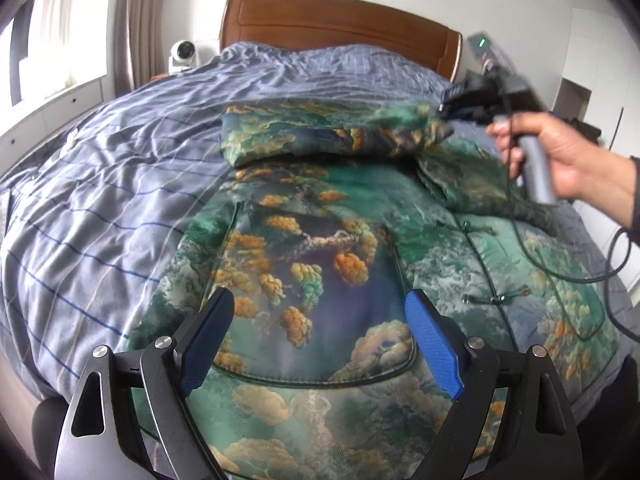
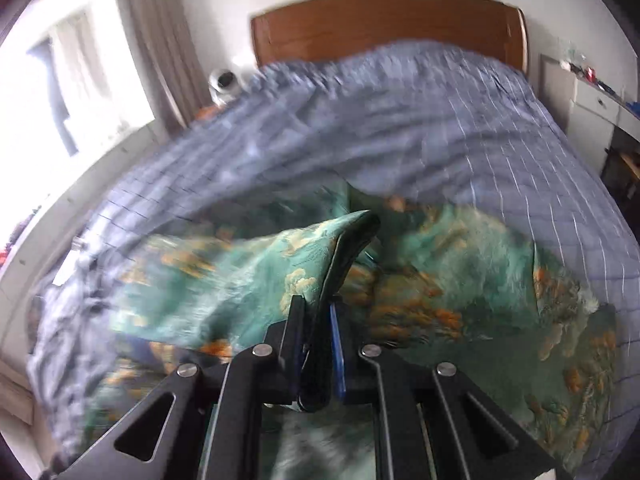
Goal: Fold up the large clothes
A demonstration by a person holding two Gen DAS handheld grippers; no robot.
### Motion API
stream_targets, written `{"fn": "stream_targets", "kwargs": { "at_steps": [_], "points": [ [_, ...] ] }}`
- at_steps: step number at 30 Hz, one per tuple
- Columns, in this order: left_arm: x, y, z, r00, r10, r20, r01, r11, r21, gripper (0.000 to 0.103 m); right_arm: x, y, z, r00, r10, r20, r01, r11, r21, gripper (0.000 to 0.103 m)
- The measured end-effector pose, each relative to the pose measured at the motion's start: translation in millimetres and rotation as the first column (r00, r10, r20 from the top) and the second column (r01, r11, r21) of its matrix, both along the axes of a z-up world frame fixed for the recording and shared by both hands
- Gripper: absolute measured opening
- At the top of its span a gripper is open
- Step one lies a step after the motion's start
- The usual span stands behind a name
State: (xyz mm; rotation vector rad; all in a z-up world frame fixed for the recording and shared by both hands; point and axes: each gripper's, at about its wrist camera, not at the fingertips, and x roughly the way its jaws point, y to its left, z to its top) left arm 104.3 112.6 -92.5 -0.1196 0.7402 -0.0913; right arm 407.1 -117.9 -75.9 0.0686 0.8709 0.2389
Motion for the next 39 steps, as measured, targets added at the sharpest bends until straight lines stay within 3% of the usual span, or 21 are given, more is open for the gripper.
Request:
{"fn": "stream_targets", "kwargs": {
  "at_steps": [2,5,10,14,17,20,24,27,35,39],
  "points": [
    [1,1,-3,1.0,-0.004,-0.017,0.004,1.0,0.007,0.088,6,-10,-27,0.998,-0.033,-0.054,0.032,0.999,-0.005,0.013],
    [6,3,-5,0.999,-0.004,-0.038,0.004,1.0,0.003,0.088,2,-22,-59,0.988,-0.08,-0.131,0.085,0.996,0.03,0.026],
    [17,6,-2,0.999,0.011,-0.051,-0.01,1.0,0.006,0.088,-9,-29,-51,0.991,-0.063,-0.115,0.068,0.997,0.042,0.043],
    [30,4,9,0.999,0.007,-0.05,-0.007,1.0,0.003,0.09,-35,-13,-11,0.999,0.031,0.041,-0.03,0.999,-0.025,0.043],
    [49,-2,21,0.999,-0.025,-0.034,0.026,0.999,0.033,0.09,-49,6,-4,0.984,0.15,0.095,-0.149,0.989,-0.017,0.043],
    [74,-4,34,0.998,-0.047,-0.034,0.049,0.997,0.061,0.09,-47,17,-22,0.977,0.208,0.045,-0.209,0.978,0.022,0.043],
    [109,-6,50,0.997,-0.075,-0.011,0.076,0.992,0.104,0.094,-31,12,-66,0.978,0.181,-0.102,-0.171,0.98,0.099,0.041],
    [137,-5,56,0.997,-0.079,-0.009,0.079,0.988,0.13,0.094,-30,9,-73,0.979,0.174,-0.101,-0.161,0.978,0.131,0.041],
    [257,1,59,0.999,-0.017,-0.048,0.019,0.999,0.047,0.094,-33,9,-80,0.979,0.179,-0.097,-0.166,0.978,0.129,0.041],
    [304,-2,53,1.0,0.0,-0.019,0.001,0.996,0.085,0.094,-32,7,-82,0.979,0.181,-0.098,-0.166,0.976,0.139,0.041]
  ]
}}
